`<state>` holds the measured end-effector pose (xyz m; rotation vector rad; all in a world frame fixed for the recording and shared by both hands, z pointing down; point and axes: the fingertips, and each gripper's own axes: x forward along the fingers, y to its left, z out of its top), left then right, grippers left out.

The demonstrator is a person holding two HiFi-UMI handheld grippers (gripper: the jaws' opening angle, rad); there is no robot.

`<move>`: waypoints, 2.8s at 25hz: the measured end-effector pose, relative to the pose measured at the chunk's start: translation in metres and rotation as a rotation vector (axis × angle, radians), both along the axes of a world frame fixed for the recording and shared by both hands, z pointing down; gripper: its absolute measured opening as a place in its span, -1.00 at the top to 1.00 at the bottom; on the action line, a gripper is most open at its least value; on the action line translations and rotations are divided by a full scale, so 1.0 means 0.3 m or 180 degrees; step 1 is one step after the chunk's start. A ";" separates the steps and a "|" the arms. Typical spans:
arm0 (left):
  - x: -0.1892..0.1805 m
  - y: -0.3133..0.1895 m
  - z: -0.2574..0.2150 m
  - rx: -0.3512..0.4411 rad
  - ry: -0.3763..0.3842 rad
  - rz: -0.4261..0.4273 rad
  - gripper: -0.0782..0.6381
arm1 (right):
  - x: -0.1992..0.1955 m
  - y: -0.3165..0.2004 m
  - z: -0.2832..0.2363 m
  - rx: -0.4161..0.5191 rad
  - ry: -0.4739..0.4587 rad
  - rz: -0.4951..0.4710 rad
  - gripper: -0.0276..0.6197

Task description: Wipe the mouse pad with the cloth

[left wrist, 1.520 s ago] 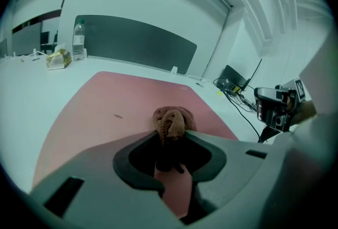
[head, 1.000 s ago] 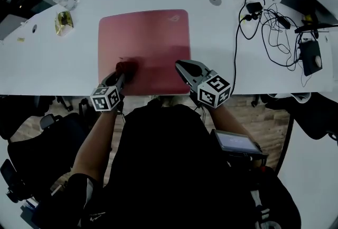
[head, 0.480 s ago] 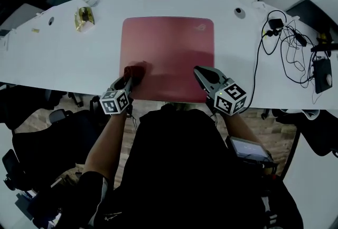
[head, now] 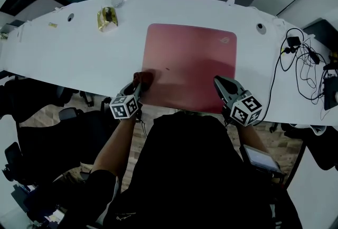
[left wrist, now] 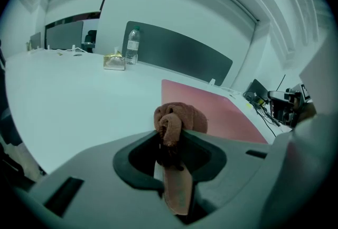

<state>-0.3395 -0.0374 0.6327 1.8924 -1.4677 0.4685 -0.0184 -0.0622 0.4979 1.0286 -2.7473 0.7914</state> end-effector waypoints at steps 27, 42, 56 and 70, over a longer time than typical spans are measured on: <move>0.003 -0.159 -0.051 0.0170 -0.0200 -0.0098 0.50 | 0.042 0.014 -0.021 0.0001 0.0150 0.0570 0.83; 0.253 -0.140 -0.043 0.0043 -0.0185 0.0216 0.51 | 0.166 -0.005 0.005 -0.0056 -0.0038 0.0459 0.83; 0.527 -0.144 -0.039 -0.0076 -0.0121 0.0318 0.51 | 0.319 -0.029 0.030 -0.0108 -0.0155 0.0321 0.83; 0.854 -0.150 -0.038 -0.0166 -0.0070 0.0789 0.51 | 0.450 -0.054 0.043 -0.0108 -0.0238 0.0257 0.83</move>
